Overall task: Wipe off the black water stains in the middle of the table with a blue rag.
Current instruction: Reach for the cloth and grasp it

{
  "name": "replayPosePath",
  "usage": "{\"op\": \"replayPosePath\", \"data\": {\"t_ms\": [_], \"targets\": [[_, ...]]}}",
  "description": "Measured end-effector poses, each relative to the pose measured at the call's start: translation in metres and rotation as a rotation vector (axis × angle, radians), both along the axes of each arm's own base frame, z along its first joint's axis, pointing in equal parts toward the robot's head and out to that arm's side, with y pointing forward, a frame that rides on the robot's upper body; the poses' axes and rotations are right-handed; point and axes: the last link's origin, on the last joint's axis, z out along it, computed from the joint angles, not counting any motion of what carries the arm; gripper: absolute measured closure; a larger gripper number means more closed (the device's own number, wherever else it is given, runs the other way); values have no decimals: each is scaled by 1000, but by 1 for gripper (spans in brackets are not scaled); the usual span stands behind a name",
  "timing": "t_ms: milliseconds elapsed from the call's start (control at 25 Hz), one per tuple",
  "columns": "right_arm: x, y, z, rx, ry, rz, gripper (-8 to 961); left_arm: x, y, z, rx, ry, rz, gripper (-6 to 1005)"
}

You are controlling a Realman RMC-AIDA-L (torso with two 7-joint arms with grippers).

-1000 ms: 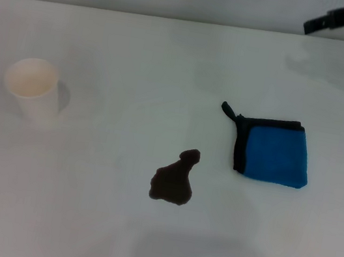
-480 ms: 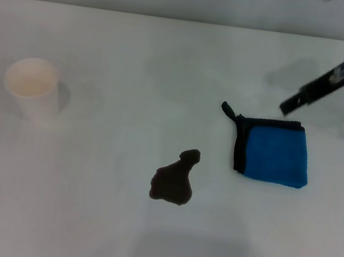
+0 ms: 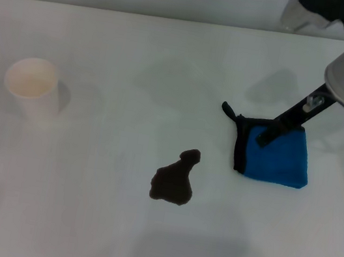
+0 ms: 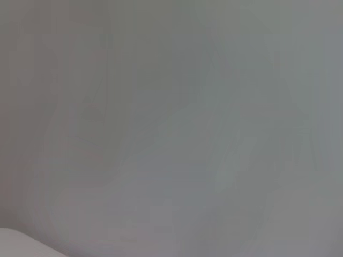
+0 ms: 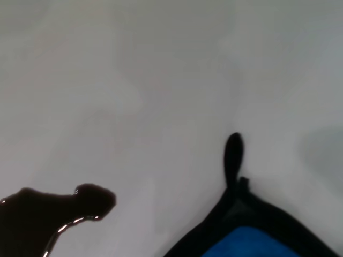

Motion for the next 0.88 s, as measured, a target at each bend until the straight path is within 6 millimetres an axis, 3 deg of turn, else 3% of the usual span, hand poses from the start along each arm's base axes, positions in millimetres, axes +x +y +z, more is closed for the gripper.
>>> {"op": "replayPosePath", "data": {"t_ms": [240,880], "targets": [[12,-7,-13,-17,11,-27,97,2,4,-4,-27,9,-7,108],[25,-7,-14,14,-20,-27,97,4,12,-10,-77,34,-2,109]]}}
